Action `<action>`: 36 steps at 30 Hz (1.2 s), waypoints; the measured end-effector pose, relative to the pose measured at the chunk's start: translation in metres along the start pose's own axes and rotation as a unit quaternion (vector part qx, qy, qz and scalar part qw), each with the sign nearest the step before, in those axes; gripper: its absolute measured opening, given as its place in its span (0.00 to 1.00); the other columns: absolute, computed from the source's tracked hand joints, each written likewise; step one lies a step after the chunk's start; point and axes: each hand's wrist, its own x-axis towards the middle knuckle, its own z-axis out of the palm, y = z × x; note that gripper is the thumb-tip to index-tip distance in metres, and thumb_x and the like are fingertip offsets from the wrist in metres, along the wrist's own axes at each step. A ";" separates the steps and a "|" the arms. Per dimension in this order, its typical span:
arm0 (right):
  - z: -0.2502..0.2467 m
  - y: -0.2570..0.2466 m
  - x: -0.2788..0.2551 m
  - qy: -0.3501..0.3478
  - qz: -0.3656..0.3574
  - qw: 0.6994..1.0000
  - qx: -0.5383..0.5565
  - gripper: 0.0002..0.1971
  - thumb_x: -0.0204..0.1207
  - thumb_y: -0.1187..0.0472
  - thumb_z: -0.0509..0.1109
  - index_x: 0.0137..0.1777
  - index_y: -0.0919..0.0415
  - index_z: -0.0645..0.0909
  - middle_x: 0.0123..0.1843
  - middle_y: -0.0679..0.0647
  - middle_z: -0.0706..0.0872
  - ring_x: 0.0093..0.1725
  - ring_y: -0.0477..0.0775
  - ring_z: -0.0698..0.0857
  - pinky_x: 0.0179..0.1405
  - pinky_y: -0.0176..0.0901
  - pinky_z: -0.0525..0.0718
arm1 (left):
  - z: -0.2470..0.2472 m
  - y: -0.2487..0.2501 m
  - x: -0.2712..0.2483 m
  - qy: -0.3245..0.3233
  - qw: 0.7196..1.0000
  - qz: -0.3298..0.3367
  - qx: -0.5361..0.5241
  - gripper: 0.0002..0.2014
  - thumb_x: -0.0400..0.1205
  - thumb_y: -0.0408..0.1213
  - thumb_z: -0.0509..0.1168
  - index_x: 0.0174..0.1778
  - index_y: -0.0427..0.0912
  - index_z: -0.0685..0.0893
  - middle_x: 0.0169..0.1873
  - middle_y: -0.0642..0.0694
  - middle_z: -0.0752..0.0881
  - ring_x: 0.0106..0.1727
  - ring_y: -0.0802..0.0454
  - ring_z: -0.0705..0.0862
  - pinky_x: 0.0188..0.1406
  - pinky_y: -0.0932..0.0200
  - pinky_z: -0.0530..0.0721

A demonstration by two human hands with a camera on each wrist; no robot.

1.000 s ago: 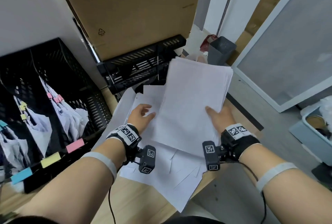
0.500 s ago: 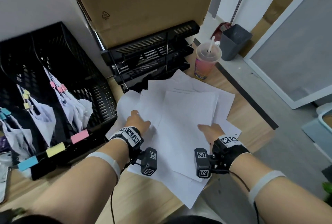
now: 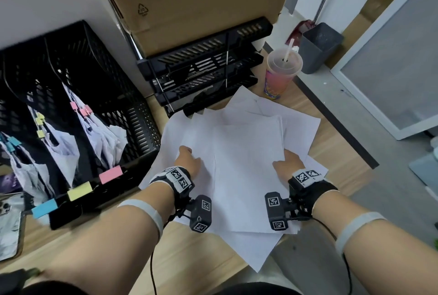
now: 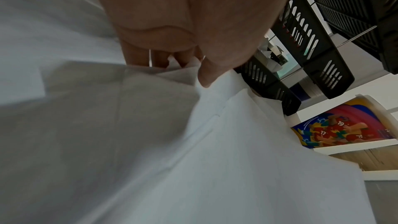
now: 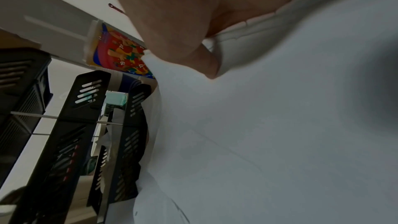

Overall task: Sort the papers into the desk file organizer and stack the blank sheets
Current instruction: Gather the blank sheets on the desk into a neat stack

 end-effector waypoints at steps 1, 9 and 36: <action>-0.001 0.002 -0.001 0.001 -0.004 1.000 -0.007 0.15 0.79 0.70 0.58 0.63 0.67 0.80 0.59 0.63 0.85 0.46 0.56 0.79 0.32 0.36 0.72 | 0.002 -0.001 0.000 -0.015 1.000 0.003 0.011 0.18 0.87 0.36 0.59 0.72 0.36 0.69 0.66 0.33 0.80 0.55 0.36 0.82 0.57 0.51 0.80; 0.024 0.007 -0.009 -0.042 -0.035 0.998 -0.021 0.15 0.81 0.63 0.59 0.64 0.64 0.80 0.60 0.60 0.86 0.55 0.59 0.83 0.52 0.41 0.76 | 0.015 -0.004 -0.013 -0.074 0.997 0.005 0.014 0.20 0.89 0.45 0.52 0.66 0.32 0.76 0.64 0.35 0.81 0.60 0.40 0.79 0.55 0.55 0.72; -0.023 0.014 0.006 -0.029 -0.029 0.997 -0.067 0.13 0.79 0.64 0.62 0.61 0.65 0.79 0.58 0.59 0.85 0.55 0.60 0.82 0.55 0.44 0.77 | 0.016 -0.022 -0.031 -0.080 0.997 -0.001 -0.018 0.26 0.85 0.37 0.65 0.80 0.38 0.71 0.53 0.39 0.86 0.42 0.39 0.85 0.34 0.58 0.82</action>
